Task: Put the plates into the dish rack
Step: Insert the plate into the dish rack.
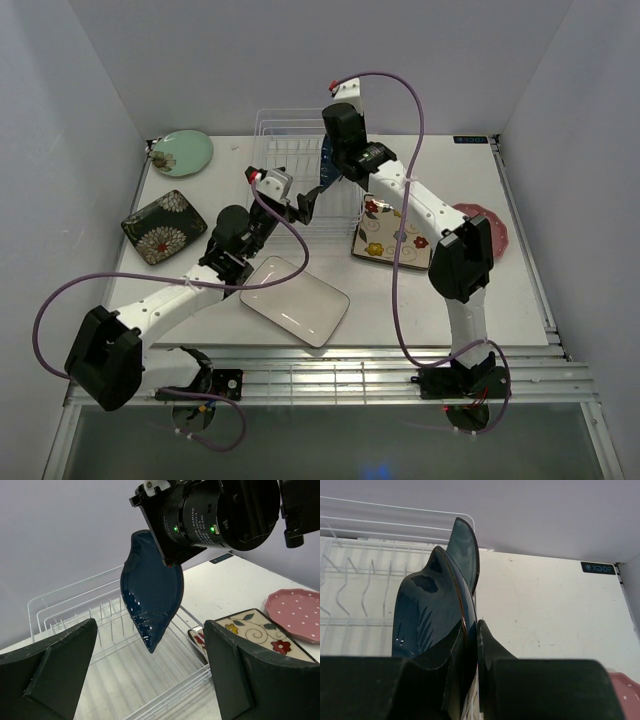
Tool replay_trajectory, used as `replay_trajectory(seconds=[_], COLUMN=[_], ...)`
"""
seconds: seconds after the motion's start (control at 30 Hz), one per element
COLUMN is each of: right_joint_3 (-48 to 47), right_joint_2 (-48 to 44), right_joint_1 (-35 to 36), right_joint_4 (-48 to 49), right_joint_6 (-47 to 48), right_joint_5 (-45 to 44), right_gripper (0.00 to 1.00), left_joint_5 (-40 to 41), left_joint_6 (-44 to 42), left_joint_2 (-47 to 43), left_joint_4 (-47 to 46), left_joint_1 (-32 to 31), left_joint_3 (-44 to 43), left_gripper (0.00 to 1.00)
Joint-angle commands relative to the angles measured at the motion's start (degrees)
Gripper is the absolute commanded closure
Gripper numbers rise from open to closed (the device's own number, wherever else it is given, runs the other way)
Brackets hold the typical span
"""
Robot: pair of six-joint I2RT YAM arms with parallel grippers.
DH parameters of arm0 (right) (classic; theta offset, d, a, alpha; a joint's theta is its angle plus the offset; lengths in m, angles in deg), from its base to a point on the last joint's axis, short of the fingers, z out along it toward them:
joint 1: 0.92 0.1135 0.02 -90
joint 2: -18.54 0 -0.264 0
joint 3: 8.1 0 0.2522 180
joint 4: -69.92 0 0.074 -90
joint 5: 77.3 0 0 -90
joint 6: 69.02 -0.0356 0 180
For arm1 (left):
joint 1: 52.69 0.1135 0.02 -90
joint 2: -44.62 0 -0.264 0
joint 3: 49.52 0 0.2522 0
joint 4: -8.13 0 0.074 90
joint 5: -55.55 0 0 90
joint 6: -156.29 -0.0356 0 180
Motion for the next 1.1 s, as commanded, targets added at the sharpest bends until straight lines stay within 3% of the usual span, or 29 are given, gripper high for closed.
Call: replay_trajectory(seconds=[0.0, 0.2, 0.43, 0.9, 1.07], right_joint_3=[-7.39, -11.53, -12.41, -16.89, -13.66], right_joint_2=[0.7, 5.8, 9.24, 16.79, 18.56], right_joint_1=[-0.68, -1.21, -1.21, -1.04, -0.95], right_joint_4=[9.42, 11.17, 21.1, 33.68, 43.25], right_joint_6=[2.06, 6.18, 14.71, 23.76, 27.99], right_joint_5=[-6.06, -9.14, -14.67, -16.88, -19.34], right_gripper=[0.92, 0.92, 0.92, 0.92, 0.92], left_joint_5=[-0.89, -3.18, -5.46, -5.2, -4.93], left_joint_6=[3.24, 6.49, 8.96, 8.61, 8.96], left_joint_2=[0.25, 1.66, 3.07, 5.88, 5.88], left_joint_4=[0.87, 1.92, 3.5, 4.38, 4.29], left_joint_1=[1.81, 4.98, 7.26, 8.58, 9.55], left_joint_3=[-2.11, -2.98, -4.65, -5.89, -5.89], left_gripper=[0.02, 0.02, 0.02, 0.02, 0.02])
